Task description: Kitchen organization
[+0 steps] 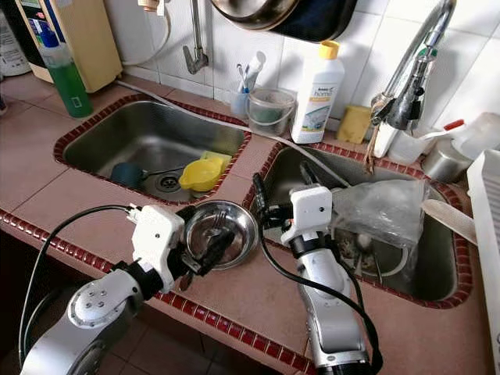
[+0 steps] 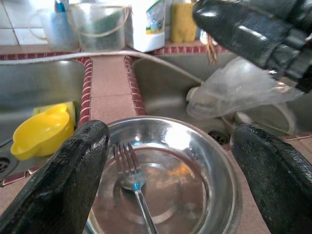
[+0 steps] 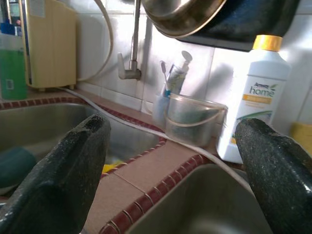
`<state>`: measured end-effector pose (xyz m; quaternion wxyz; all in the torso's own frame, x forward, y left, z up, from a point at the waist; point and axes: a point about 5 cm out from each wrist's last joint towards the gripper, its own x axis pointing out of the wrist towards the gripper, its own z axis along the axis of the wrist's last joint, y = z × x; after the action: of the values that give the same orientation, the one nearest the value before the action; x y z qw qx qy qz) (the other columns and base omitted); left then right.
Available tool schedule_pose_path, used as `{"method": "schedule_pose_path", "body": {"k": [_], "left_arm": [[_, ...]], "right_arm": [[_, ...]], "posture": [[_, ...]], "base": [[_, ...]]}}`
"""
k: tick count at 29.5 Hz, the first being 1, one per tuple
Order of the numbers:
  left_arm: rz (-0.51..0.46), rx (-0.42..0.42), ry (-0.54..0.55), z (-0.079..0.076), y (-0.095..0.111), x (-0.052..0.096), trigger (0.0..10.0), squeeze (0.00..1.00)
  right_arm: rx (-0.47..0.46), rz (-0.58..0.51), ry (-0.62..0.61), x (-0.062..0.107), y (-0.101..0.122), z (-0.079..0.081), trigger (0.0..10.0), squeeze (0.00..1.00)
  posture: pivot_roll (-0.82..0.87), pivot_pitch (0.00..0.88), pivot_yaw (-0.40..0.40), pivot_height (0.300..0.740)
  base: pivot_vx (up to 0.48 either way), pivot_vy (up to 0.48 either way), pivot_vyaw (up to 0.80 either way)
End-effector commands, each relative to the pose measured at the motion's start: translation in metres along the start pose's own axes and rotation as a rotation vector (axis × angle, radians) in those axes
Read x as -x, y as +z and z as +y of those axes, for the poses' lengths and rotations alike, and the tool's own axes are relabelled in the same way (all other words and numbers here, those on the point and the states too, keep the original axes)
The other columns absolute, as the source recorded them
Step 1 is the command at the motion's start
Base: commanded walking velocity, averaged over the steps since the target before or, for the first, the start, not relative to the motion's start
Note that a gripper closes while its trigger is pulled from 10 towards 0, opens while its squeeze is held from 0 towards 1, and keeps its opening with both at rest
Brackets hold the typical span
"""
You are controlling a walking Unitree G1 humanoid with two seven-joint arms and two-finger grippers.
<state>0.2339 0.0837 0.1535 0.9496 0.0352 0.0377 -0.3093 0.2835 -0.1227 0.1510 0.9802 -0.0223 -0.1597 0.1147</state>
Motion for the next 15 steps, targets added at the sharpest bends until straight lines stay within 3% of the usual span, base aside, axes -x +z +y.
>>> {"method": "schedule_pose_path", "body": {"k": [1,8,15], "left_arm": [[0.023,-0.017,0.022,0.0,0.0,-0.004,10.0,0.0],[0.098,-0.021,0.047,-0.004,-0.001,-0.013,10.0,0.0],[0.173,-0.02,0.073,-0.003,-0.006,-0.013,10.0,0.0]], "right_arm": [[0.008,-0.008,-0.017,0.001,0.004,-0.002,10.0,0.0],[0.0,-0.013,-0.03,0.004,0.011,0.0,10.0,0.0],[-0.053,0.06,0.051,0.026,0.011,0.011,10.0,0.0]], "posture": [[-0.02,0.085,-0.004,0.74],[-0.03,0.101,0.013,0.74],[-0.05,0.13,0.019,0.74]], "base": [[0.0,0.0,0.0],[0.0,0.0,0.0],[0.0,0.0,0.0]]}}
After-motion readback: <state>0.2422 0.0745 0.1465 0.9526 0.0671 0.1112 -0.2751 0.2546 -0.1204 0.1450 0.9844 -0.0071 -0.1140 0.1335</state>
